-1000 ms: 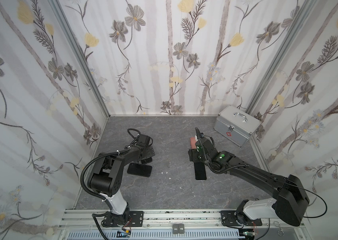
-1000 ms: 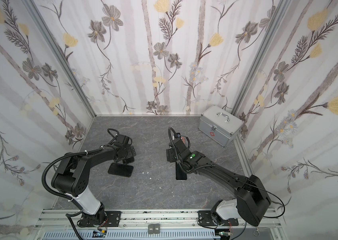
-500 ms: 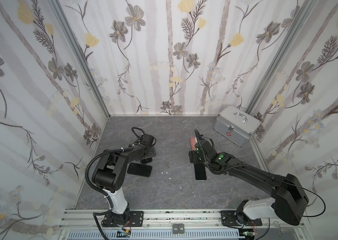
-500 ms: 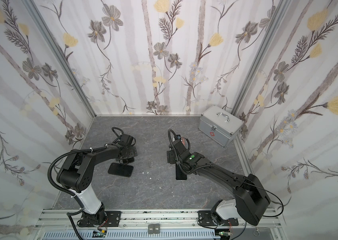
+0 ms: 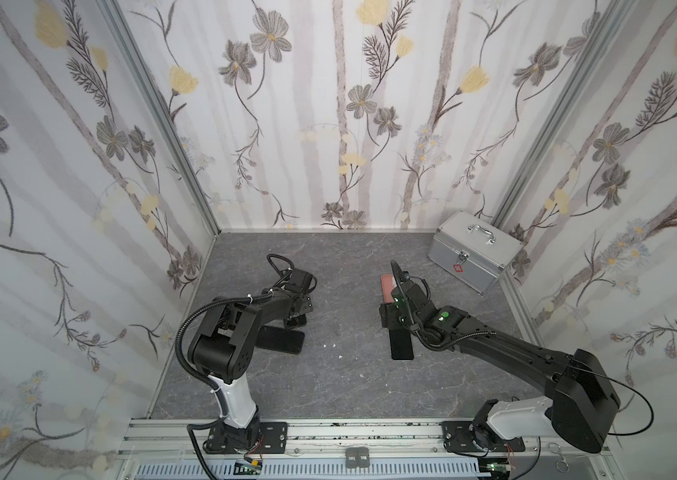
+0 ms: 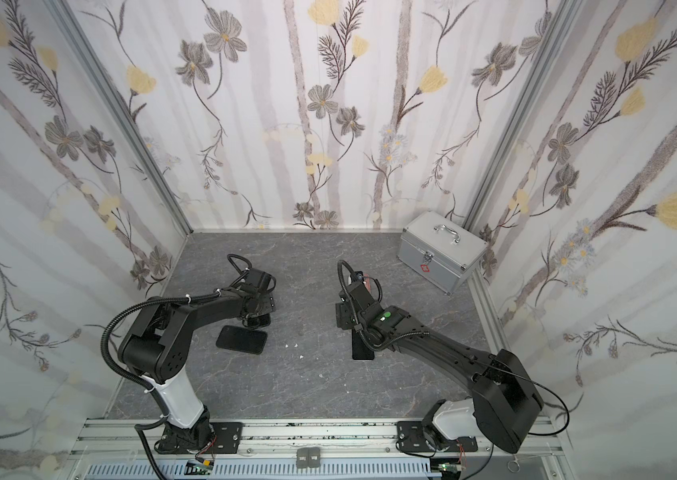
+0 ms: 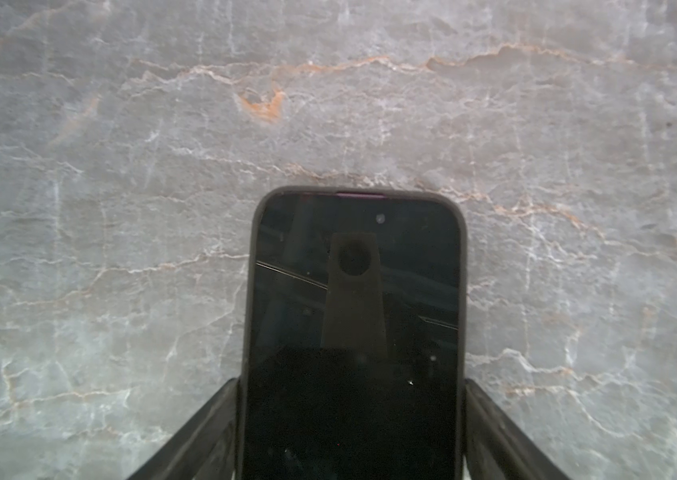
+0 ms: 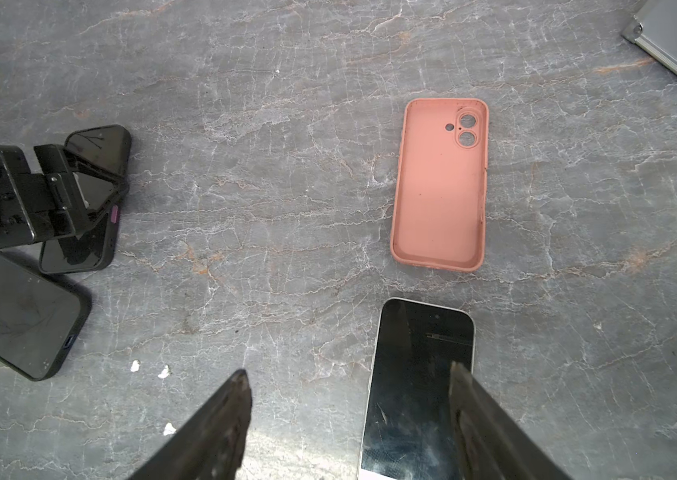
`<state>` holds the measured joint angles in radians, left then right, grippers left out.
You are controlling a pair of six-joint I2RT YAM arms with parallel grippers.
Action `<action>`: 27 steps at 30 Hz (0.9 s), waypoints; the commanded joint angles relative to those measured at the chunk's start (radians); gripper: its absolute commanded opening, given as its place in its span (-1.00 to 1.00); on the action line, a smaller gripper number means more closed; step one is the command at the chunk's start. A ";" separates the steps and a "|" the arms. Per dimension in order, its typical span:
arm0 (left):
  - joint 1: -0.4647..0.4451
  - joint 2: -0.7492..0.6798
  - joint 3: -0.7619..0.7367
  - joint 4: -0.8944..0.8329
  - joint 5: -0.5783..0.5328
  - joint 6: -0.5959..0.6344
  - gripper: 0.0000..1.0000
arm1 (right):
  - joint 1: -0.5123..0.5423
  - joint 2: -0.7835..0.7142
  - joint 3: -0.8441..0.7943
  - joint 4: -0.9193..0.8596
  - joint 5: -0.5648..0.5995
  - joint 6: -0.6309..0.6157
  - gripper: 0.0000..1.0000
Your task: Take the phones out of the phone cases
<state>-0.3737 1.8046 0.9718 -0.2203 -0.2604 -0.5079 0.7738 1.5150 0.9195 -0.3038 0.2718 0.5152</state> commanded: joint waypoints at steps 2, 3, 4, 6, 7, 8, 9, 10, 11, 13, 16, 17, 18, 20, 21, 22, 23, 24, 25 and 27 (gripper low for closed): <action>-0.037 0.016 0.019 -0.125 0.095 -0.005 0.50 | -0.005 -0.023 -0.012 0.049 0.036 0.028 0.49; -0.050 0.016 0.031 -0.126 0.099 -0.004 0.47 | -0.008 -0.031 -0.017 0.049 0.038 0.034 0.48; -0.060 0.019 0.044 -0.125 0.103 -0.005 0.45 | -0.013 -0.039 -0.023 0.051 0.037 0.042 0.48; -0.078 0.020 0.067 -0.123 0.120 -0.007 0.42 | -0.025 -0.058 -0.036 0.053 0.036 0.058 0.47; -0.089 0.019 0.079 -0.122 0.129 -0.005 0.41 | -0.033 -0.069 -0.045 0.056 0.033 0.066 0.47; -0.100 0.017 0.090 -0.122 0.133 -0.001 0.39 | -0.041 -0.079 -0.054 0.059 0.028 0.074 0.47; -0.114 0.012 0.100 -0.120 0.135 0.005 0.38 | -0.052 -0.095 -0.065 0.064 0.014 0.082 0.47; -0.127 0.009 0.111 -0.117 0.140 0.015 0.36 | -0.068 -0.111 -0.078 0.076 -0.004 0.091 0.46; -0.138 0.003 0.118 -0.113 0.145 0.021 0.35 | -0.081 -0.126 -0.089 0.088 -0.026 0.098 0.46; -0.163 -0.009 0.125 -0.091 0.162 0.033 0.31 | -0.120 -0.158 -0.117 0.121 -0.096 0.114 0.45; -0.198 -0.032 0.115 -0.040 0.191 0.050 0.30 | -0.171 -0.190 -0.141 0.164 -0.189 0.134 0.45; -0.212 -0.040 0.109 -0.023 0.197 0.056 0.30 | -0.183 -0.195 -0.146 0.176 -0.215 0.137 0.45; -0.229 -0.054 0.102 0.001 0.202 0.063 0.30 | -0.194 -0.200 -0.149 0.190 -0.247 0.139 0.45; -0.260 -0.083 0.081 0.049 0.209 0.080 0.29 | -0.214 -0.202 -0.154 0.216 -0.315 0.145 0.45; -0.279 -0.101 0.066 0.075 0.214 0.089 0.28 | -0.225 -0.203 -0.158 0.233 -0.351 0.154 0.45; -0.293 -0.120 0.052 0.104 0.223 0.096 0.28 | -0.236 -0.205 -0.159 0.257 -0.393 0.166 0.44; -0.305 -0.136 0.040 0.128 0.234 0.104 0.28 | -0.251 -0.205 -0.174 0.286 -0.440 0.180 0.43; -0.319 -0.155 0.026 0.155 0.244 0.112 0.28 | -0.267 -0.204 -0.200 0.324 -0.503 0.200 0.43; -0.333 -0.174 0.010 0.181 0.256 0.119 0.28 | -0.283 -0.201 -0.210 0.367 -0.563 0.221 0.43; -0.360 -0.205 -0.015 0.234 0.279 0.138 0.28 | -0.298 -0.190 -0.220 0.432 -0.640 0.256 0.43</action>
<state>-0.7109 1.6341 0.9779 -0.1249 -0.0189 -0.4133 0.4873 1.3155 0.7105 -0.0387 -0.1799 0.7048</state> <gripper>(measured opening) 0.736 0.714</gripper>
